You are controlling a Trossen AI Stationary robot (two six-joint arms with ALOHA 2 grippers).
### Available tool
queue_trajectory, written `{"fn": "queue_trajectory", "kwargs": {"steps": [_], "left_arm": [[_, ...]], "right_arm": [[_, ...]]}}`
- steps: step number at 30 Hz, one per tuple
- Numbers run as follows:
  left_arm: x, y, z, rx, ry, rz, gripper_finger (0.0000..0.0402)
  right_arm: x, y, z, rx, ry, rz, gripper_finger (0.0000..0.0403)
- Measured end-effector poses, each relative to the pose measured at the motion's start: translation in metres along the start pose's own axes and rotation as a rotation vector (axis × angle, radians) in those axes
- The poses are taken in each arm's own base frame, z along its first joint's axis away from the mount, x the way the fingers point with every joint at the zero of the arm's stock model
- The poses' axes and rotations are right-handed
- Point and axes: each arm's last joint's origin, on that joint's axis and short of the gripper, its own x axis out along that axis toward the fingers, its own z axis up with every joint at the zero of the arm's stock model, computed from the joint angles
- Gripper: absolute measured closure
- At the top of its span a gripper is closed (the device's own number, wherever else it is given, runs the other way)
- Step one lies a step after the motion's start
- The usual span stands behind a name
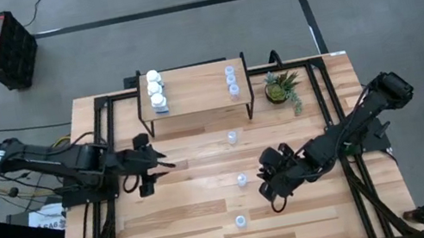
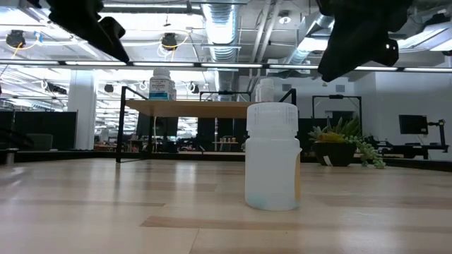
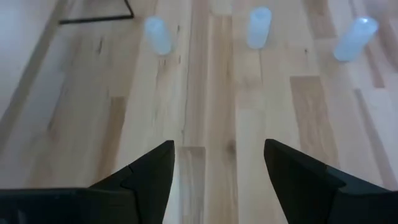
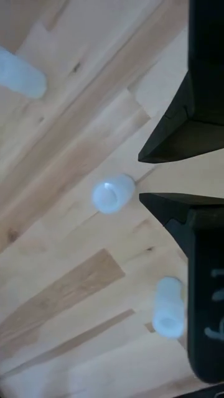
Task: Pick and place medicine bottles onto shelf by color
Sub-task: Put the transparent pill bottle on the shelf
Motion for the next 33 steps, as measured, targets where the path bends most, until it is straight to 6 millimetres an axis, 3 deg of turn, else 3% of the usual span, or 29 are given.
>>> {"fn": "queue_trajectory", "kwargs": {"steps": [6,13,22,28,33], "left_arm": [[-0.01,0.005,-0.018,-0.042,-0.168,-0.006,0.0168],[-0.006,0.008,-0.039,-0.009,-0.433,0.029,0.0168],[-0.012,0.025,-0.064,0.013,-0.5,0.182,0.0173],[-0.029,0.03,-0.077,-0.049,-0.558,0.112,0.0198],[-0.031,0.03,-0.079,-0.123,-0.755,0.07,0.022]], "right_arm": [[-0.001,0.001,-0.001,-0.004,0.008,0.006,0.0291],[0.0,0.001,-0.001,-0.002,0.006,0.007,0.0291],[-0.001,0.001,-0.001,0.0,0.005,0.01,0.0291],[-0.001,0.001,-0.001,-0.001,0.005,0.01,0.0291],[0.0,0.001,-0.001,0.0,0.004,0.008,0.0291]]}}
